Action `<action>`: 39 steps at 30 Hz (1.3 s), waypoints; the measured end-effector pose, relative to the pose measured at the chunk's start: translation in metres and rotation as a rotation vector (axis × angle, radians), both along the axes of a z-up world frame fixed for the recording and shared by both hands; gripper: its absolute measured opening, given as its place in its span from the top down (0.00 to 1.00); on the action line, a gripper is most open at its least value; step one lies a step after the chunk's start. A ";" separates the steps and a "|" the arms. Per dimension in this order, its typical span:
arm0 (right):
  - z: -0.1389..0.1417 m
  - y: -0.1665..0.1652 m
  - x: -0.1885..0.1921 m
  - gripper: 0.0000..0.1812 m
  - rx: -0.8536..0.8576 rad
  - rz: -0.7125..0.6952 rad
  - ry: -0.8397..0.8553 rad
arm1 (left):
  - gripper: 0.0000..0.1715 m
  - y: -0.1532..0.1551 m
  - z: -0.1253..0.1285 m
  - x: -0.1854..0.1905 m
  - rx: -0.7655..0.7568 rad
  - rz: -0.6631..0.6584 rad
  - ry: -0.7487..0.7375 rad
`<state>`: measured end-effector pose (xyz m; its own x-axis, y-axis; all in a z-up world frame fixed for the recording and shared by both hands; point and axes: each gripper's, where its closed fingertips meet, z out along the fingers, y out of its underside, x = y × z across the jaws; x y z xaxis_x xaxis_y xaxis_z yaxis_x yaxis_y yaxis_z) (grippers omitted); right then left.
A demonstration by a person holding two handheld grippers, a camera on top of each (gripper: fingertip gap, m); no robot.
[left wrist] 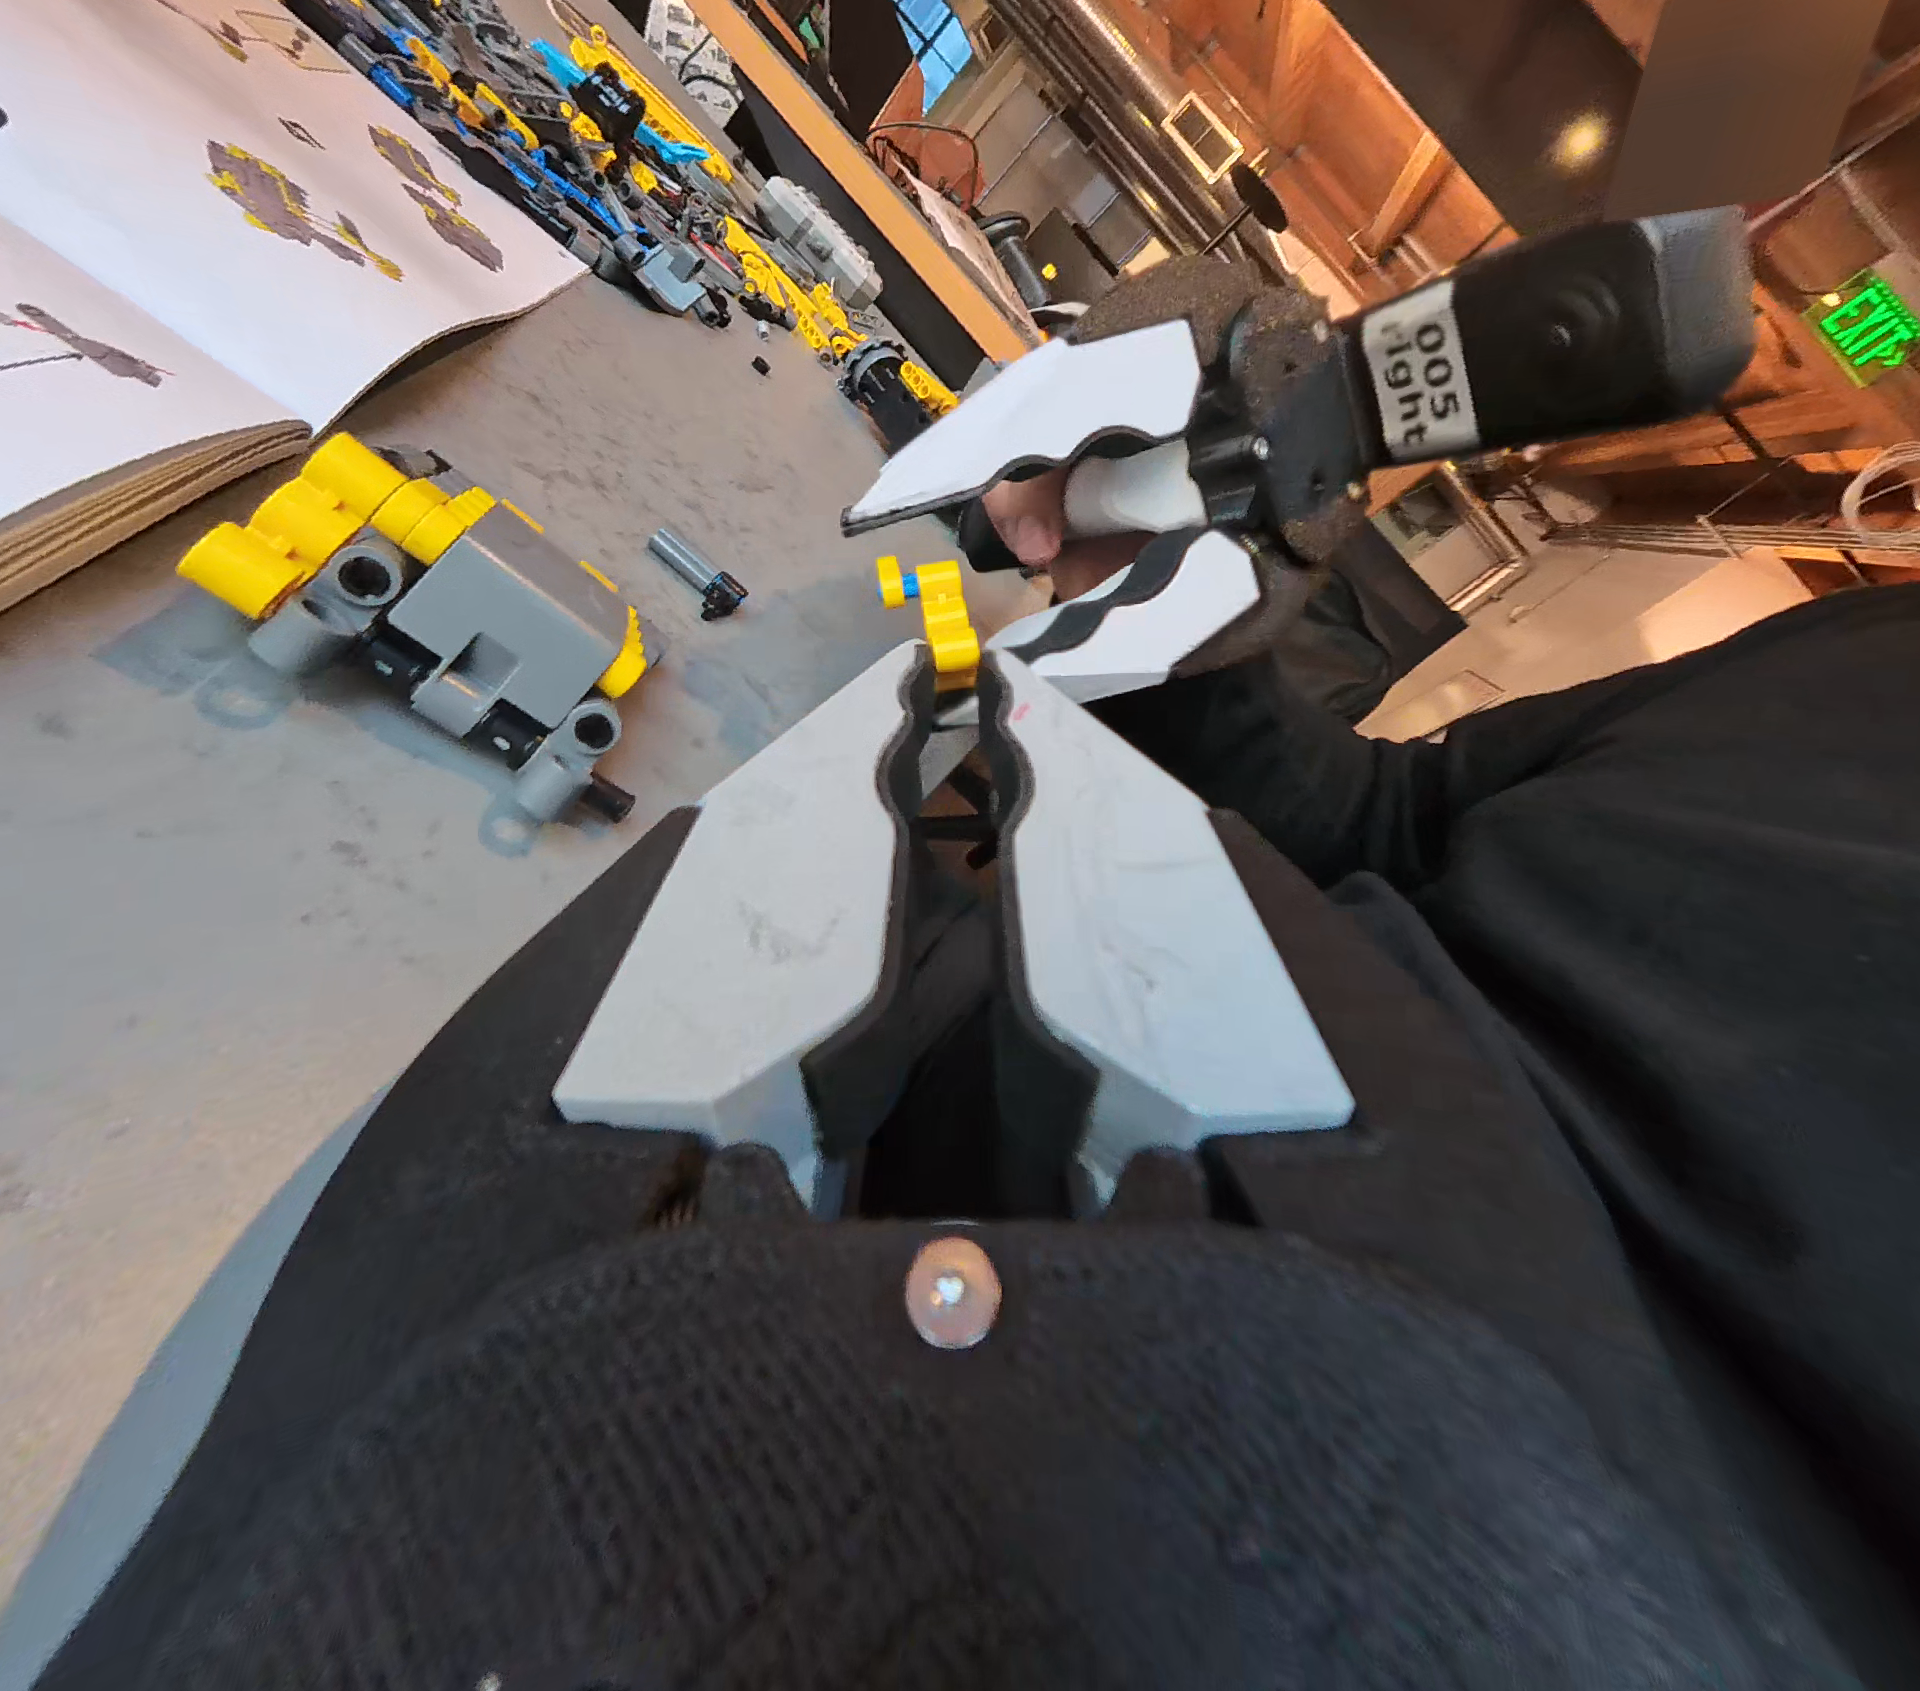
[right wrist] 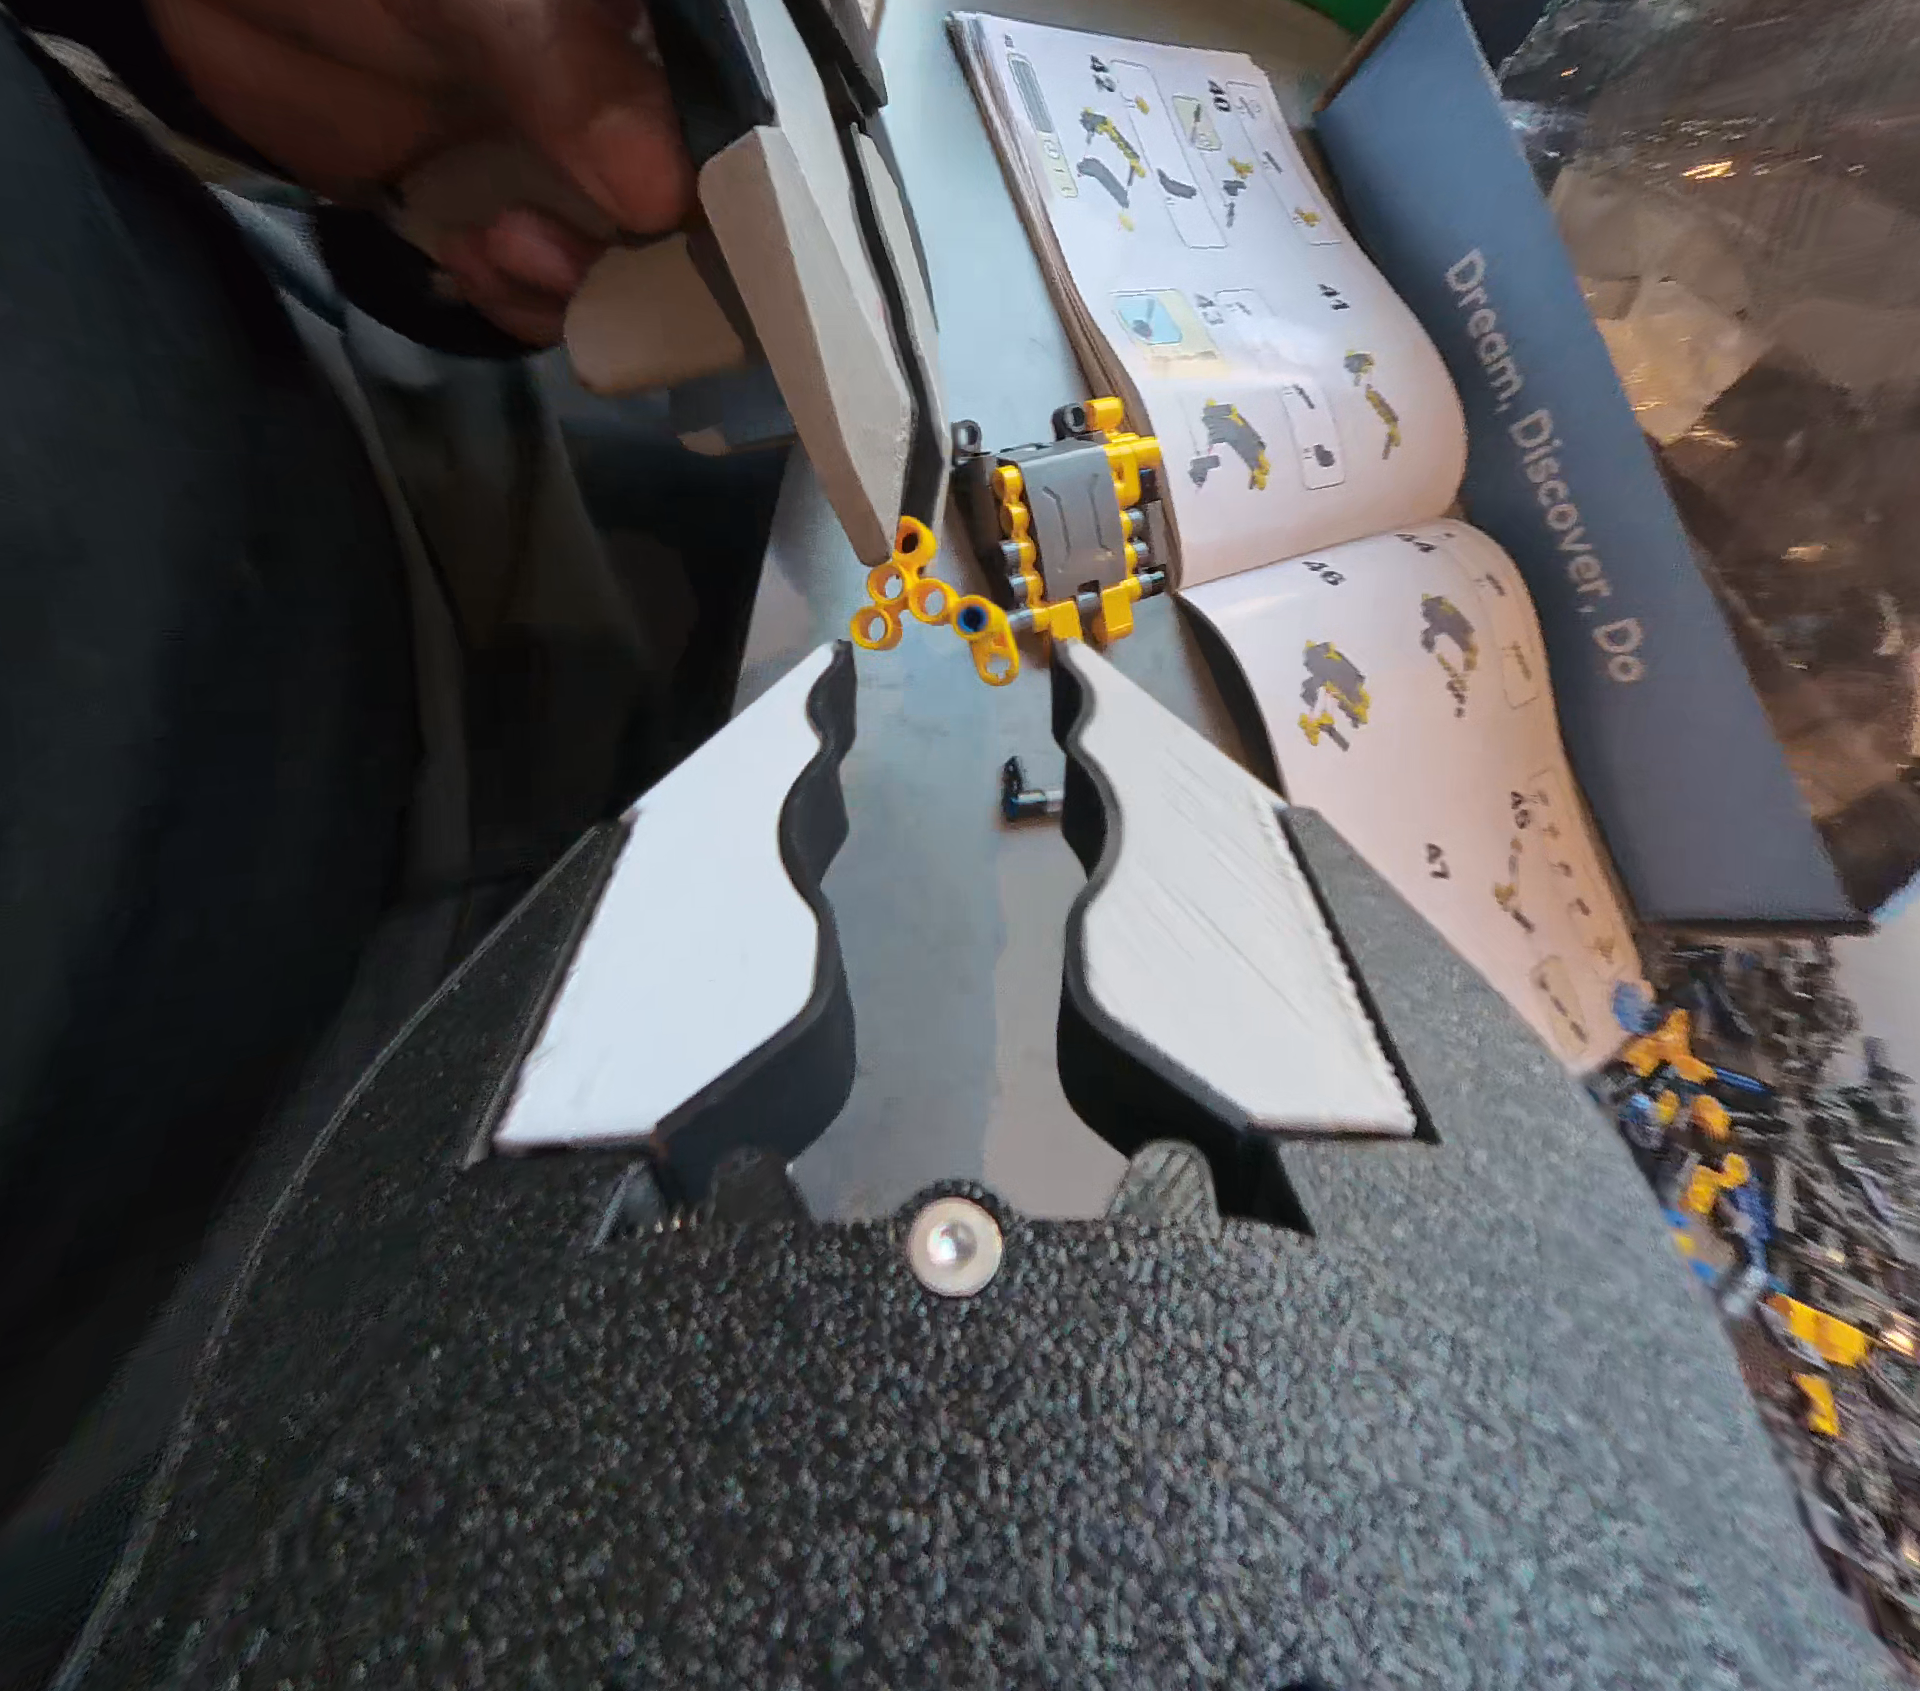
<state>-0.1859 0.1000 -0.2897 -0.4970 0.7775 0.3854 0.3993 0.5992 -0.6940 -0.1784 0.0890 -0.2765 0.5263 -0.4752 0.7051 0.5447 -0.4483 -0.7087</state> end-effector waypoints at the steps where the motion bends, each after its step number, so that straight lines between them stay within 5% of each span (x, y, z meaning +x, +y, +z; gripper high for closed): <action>1: 0.001 0.000 -0.001 0.81 0.022 -0.013 0.013 | 0.97 0.000 0.002 0.000 0.005 -0.001 -0.004; 18: 0.007 -0.001 -0.006 0.87 0.013 -0.126 0.122 | 0.97 0.000 0.011 -0.005 0.070 0.033 0.043; 23: 0.012 -0.013 0.009 0.78 -0.327 0.004 0.016 | 0.97 -0.003 0.010 -0.001 0.136 -0.019 0.258; 26: 0.023 -0.008 0.014 0.82 -0.489 0.035 -0.017 | 0.97 -0.012 0.022 0.006 0.265 -0.080 0.446; 33: 0.036 -0.031 0.027 0.92 -0.319 0.196 0.006 | 0.97 -0.028 0.026 0.023 0.443 -0.172 0.828; 39: 0.035 -0.035 0.033 0.90 -0.254 0.210 -0.008 | 0.97 -0.031 0.025 0.026 0.481 -0.199 0.912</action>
